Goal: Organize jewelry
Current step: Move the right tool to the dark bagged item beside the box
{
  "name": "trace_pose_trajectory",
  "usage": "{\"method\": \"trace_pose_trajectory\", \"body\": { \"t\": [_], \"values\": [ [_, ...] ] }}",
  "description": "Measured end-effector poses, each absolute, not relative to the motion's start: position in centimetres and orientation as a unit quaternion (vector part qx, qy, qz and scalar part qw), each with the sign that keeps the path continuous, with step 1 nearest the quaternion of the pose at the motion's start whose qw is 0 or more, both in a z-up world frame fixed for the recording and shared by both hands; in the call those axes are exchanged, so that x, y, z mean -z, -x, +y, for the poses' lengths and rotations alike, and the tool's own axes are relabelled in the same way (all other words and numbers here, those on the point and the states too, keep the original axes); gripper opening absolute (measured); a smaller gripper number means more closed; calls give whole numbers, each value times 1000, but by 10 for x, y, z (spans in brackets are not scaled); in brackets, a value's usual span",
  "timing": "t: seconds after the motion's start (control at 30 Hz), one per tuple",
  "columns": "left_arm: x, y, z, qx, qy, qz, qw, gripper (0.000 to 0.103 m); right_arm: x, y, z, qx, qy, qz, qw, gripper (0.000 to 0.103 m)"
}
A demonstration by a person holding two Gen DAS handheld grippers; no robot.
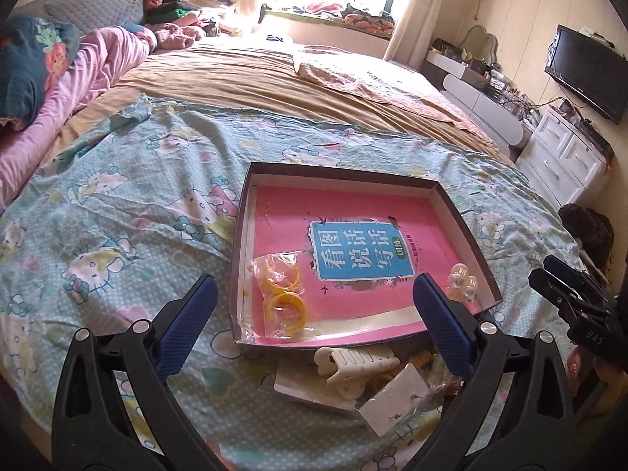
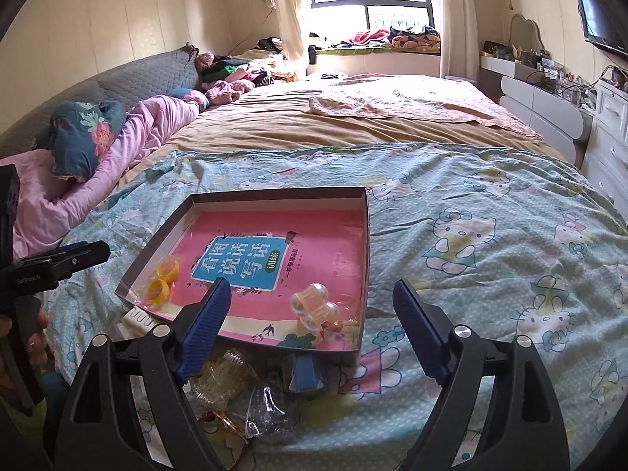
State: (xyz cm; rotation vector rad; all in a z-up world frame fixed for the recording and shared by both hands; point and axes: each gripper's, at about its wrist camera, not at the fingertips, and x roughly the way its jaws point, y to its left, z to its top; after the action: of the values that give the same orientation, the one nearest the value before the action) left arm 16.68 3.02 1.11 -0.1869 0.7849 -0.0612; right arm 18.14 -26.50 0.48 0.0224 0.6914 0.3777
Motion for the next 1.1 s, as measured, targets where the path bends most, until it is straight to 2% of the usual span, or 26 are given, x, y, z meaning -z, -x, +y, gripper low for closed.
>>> {"method": "trace_pose_trajectory", "body": {
  "t": [0.37,1.1],
  "values": [
    [-15,-140,26,36,80,382,920,93,-11,-146,-262,-208,5,337,918,83],
    [27,-105,-1,58,43,427,902,93,25,-106,-250,-235,23,391,890,83]
  ]
}}
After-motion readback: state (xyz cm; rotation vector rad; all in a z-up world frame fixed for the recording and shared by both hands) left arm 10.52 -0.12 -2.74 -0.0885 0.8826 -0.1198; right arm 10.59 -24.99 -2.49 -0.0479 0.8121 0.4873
